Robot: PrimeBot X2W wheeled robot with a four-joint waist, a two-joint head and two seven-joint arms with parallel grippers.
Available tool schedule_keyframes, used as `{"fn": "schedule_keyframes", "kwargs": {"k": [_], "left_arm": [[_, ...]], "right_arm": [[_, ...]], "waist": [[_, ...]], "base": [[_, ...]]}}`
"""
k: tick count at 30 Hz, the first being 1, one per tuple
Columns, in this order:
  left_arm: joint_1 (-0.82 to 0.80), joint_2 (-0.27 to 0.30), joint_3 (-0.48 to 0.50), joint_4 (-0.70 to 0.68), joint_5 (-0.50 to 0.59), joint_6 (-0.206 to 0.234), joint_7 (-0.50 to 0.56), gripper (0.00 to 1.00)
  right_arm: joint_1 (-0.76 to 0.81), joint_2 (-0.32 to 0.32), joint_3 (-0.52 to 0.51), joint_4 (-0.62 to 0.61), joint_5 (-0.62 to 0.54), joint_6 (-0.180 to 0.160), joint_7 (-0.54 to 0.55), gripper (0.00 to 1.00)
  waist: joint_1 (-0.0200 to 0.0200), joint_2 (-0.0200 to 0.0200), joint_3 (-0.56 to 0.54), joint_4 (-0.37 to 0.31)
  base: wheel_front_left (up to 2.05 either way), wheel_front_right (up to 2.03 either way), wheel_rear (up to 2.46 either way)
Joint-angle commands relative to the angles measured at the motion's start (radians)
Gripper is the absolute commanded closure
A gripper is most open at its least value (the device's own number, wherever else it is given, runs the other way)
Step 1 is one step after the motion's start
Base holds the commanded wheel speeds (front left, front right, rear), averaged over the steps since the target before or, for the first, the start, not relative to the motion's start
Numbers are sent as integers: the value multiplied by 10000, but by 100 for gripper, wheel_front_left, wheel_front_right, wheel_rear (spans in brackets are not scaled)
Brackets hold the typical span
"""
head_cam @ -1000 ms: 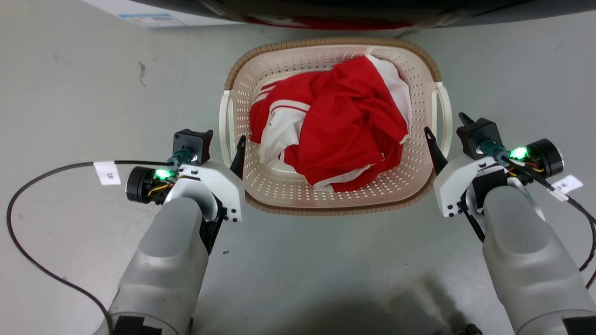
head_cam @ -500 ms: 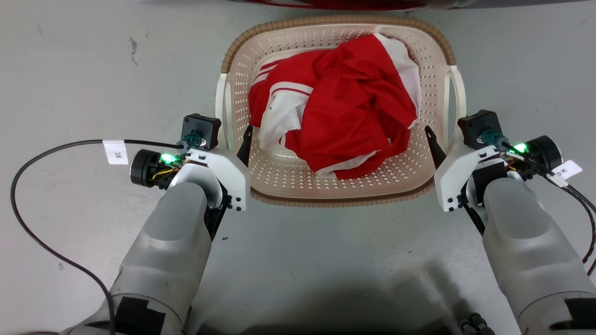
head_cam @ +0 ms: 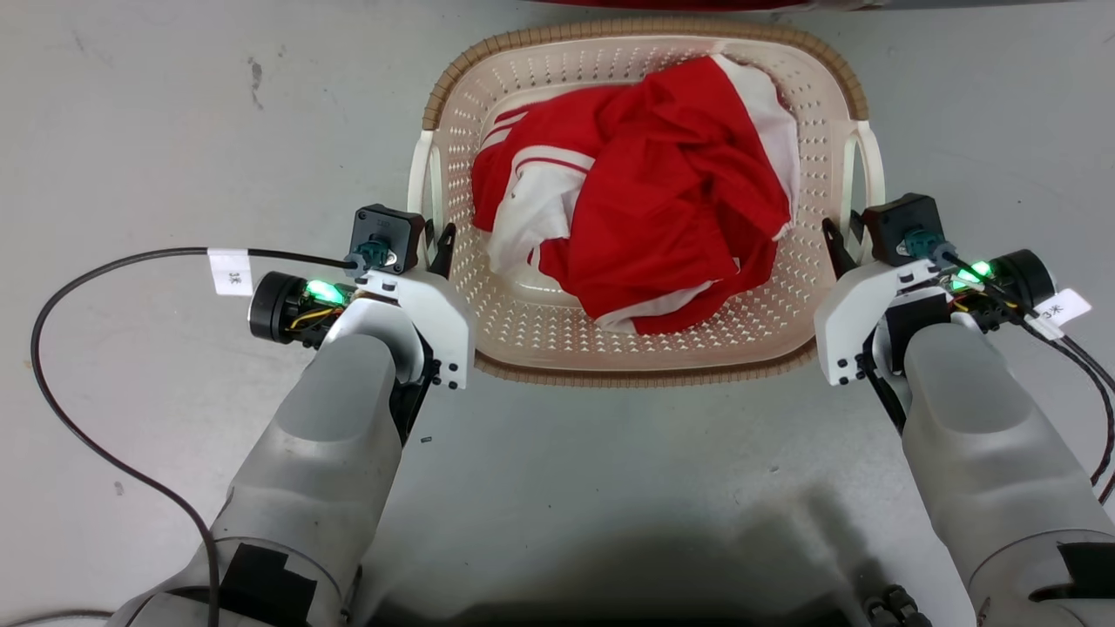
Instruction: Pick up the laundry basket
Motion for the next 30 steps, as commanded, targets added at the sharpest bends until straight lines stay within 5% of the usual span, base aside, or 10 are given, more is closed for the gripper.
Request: {"fn": "schedule_keyframes", "kwargs": {"k": [1, 19, 30], "left_arm": [[-100, 5, -133, 6, -1, -75, -33, 100], [806, -16, -1271, 408, -1251, -94, 177, 100], [2145, -32, -2252, 515, -2552, -96, 1259, 100]], "right_arm": [[-81, -69, 74, 60, -134, -7, -19, 100], [593, -58, 903, 597, 279, -7, 191, 100], [2028, -23, 3405, 657, 2292, -2, 1196, 100]], "waist": [[-1, 0, -91, 2], [-1, 0, -1986, 23], [-1, 0, -4560, -4]], "base": [[0, 0, 0], [0, 0, 0], [0, 0, 0]]}}
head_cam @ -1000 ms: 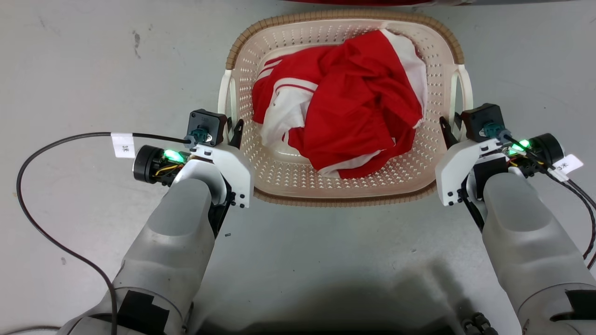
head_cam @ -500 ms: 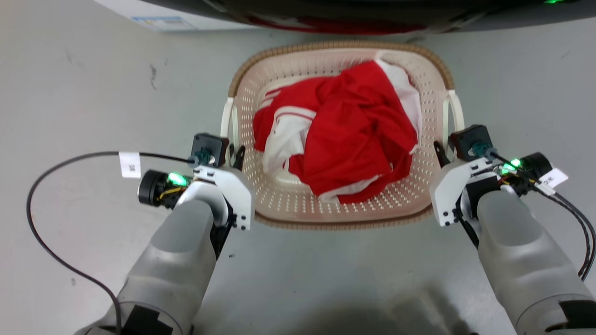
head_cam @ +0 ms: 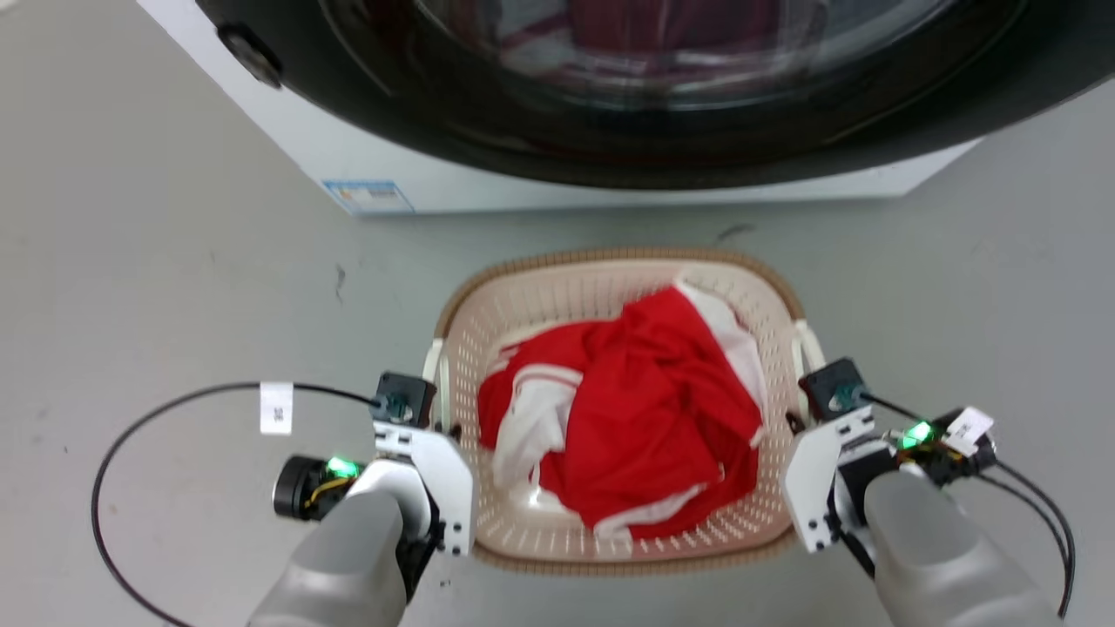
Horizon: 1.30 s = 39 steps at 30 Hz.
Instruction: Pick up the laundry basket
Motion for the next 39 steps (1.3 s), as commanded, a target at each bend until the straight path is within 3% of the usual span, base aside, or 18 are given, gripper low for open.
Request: {"fn": "schedule_keyframes", "kwargs": {"k": [1, 18, 39], "left_arm": [[90, -84, -129, -79, -3, -121, 27, 100], [1754, 259, -1209, -376, -1711, -122, 1659, 100], [2449, 425, -2147, -448, -3032, -122, 2457, 100]], "right_arm": [[155, 40, 234, -39, 107, 4, 24, 100], [1863, 83, 3750, -482, 3608, 44, 1857, 100], [2275, 81, 5665, -254, 5445, 56, 2396, 100]], "waist": [[1, 0, -842, -22], [1, 0, -3927, -188], [1, 0, -5384, -550]], "base": [[0, 0, 0], [0, 0, 0], [0, 0, 0]]}}
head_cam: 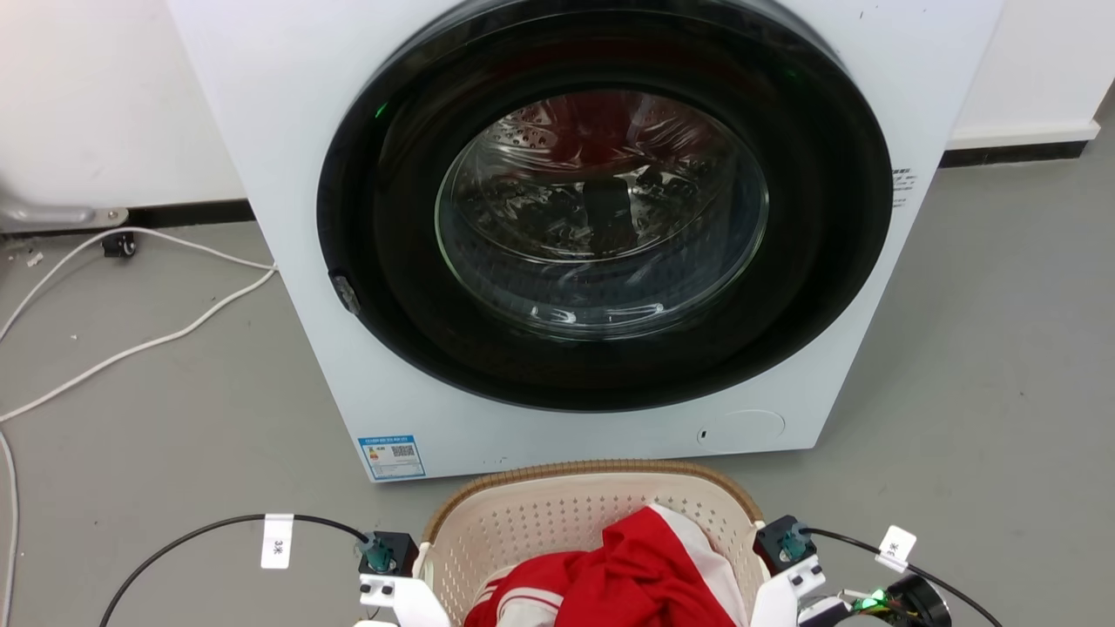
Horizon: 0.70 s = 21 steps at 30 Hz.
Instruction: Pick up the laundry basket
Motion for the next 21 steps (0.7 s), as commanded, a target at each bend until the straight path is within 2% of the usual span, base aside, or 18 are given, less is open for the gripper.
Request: {"fn": "schedule_keyframes", "kwargs": {"k": [1, 21], "left_arm": [[61, -151, -100, -148, -33, -122, -24, 100], [15, -57, -689, 13, -657, -123, -138, 100]], "right_arm": [[209, 152, 164, -40, 66, 122, -1, 100], [267, 30, 882, 87, 932, 122, -9, 100]], "waist": [[2, -1, -93, -32], [2, -1, -616, -110]], "base": [[0, 0, 0], [0, 0, 0]]}}
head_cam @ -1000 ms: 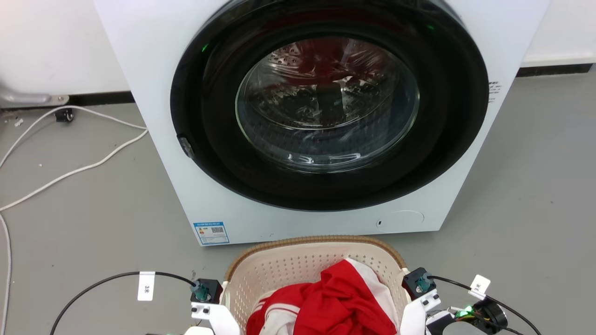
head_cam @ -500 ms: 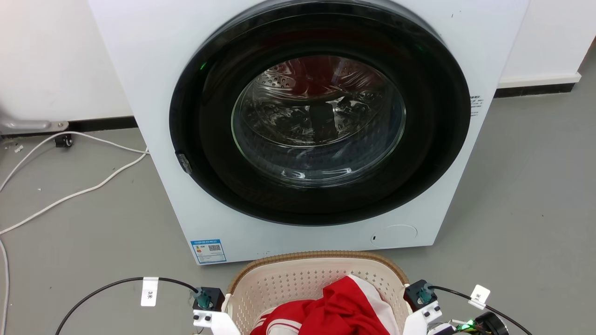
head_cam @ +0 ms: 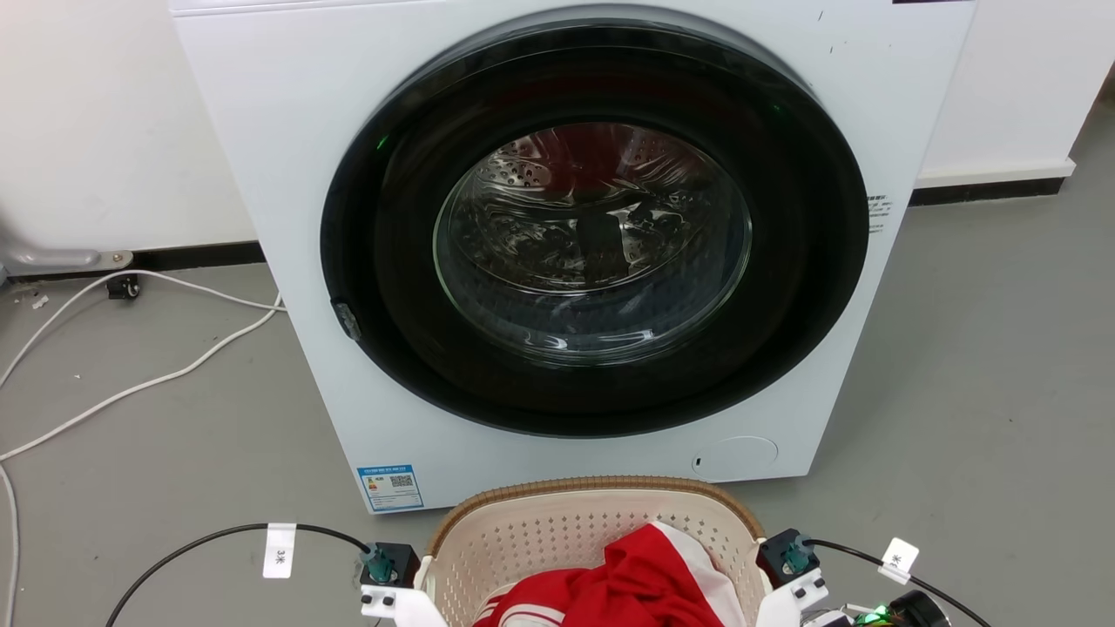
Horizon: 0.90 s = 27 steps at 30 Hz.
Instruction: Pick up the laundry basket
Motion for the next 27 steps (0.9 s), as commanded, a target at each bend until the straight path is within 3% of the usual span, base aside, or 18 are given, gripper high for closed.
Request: {"fn": "schedule_keyframes", "kwargs": {"k": [1, 27], "left_arm": [[-40, -84, -69, -88, -49, -123, -123, 100], [-88, -63, -626, 94, -691, -112, -398, 100]], "right_arm": [[172, 77, 136, -42, 14, 122, -33, 100], [48, -51, 729, 28, 730, 122, -49, 100]], "waist": [[1, -1, -25, 11], [1, -1, -125, 3]], "base": [[0, 0, 0], [0, 0, 0]]}}
